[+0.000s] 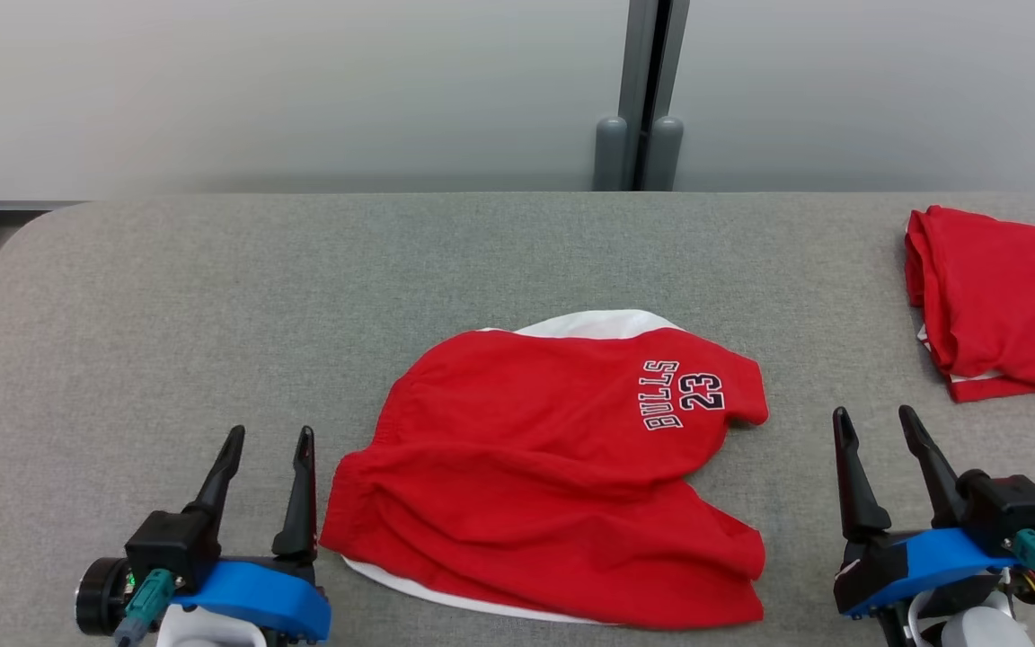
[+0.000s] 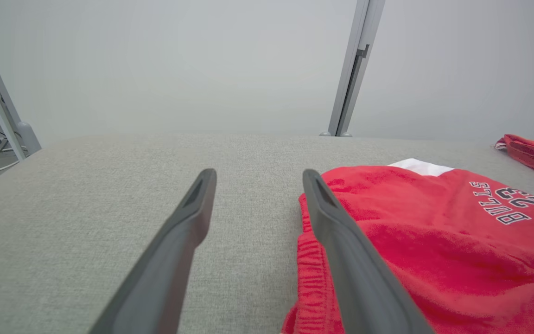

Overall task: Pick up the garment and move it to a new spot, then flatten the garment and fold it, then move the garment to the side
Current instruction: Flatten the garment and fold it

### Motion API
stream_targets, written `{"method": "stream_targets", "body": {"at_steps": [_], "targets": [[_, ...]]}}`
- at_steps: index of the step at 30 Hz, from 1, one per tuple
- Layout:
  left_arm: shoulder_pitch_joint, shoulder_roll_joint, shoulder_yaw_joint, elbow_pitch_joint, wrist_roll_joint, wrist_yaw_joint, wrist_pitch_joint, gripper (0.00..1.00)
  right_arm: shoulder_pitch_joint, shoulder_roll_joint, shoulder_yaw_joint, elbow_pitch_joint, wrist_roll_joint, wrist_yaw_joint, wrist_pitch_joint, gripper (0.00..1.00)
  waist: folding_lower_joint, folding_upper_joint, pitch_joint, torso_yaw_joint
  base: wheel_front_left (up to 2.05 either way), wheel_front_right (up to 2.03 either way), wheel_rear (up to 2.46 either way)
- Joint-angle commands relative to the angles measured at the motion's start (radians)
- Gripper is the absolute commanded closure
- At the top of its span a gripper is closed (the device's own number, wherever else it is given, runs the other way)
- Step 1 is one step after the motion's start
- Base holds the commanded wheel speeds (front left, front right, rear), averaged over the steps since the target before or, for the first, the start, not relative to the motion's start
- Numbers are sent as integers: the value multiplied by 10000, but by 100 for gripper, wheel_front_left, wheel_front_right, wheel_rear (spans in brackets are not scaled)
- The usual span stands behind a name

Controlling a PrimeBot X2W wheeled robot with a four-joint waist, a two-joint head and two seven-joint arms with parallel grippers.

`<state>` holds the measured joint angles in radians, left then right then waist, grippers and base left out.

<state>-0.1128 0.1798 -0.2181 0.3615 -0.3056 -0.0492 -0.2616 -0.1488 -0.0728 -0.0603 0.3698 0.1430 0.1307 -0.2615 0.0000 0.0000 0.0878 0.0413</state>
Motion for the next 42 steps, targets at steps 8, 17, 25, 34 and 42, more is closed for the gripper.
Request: {"method": "stream_targets", "body": {"at_steps": [8, 17, 25, 34, 42], "targets": [[754, -276, 1352, -1313, 673, -34, -43, 0, 280, 43, 119, 75, -1, 4, -48, 0, 0, 0, -324, 126, 0, 0, 0], [1319, -608, 2484, -2015, 1309, -230, -43, 0, 613, 56, 231, 39, 73, 4, -48, 0, 0, 0, -513, -87, 0, 0, 0], [1530, -816, 2884, -2131, 1673, -439, -44, 0, 798, -157, 521, -1, 1, 4, -46, 0, 0, 0, -567, -217, 0, 0, 0], [1410, -1010, 2968, -2123, 1900, -623, -44, 0, 1398, -848, 2480, -685, 284, 3, 524, 0, 0, 0, -526, -282, 0, 0, 0], [1234, -1066, 3100, -2204, 2013, -714, -44, 0, 1926, -1414, 3237, -1327, 985, 3, 1096, 0, 0, 0, -337, -282, 0, 0, 0]]}}
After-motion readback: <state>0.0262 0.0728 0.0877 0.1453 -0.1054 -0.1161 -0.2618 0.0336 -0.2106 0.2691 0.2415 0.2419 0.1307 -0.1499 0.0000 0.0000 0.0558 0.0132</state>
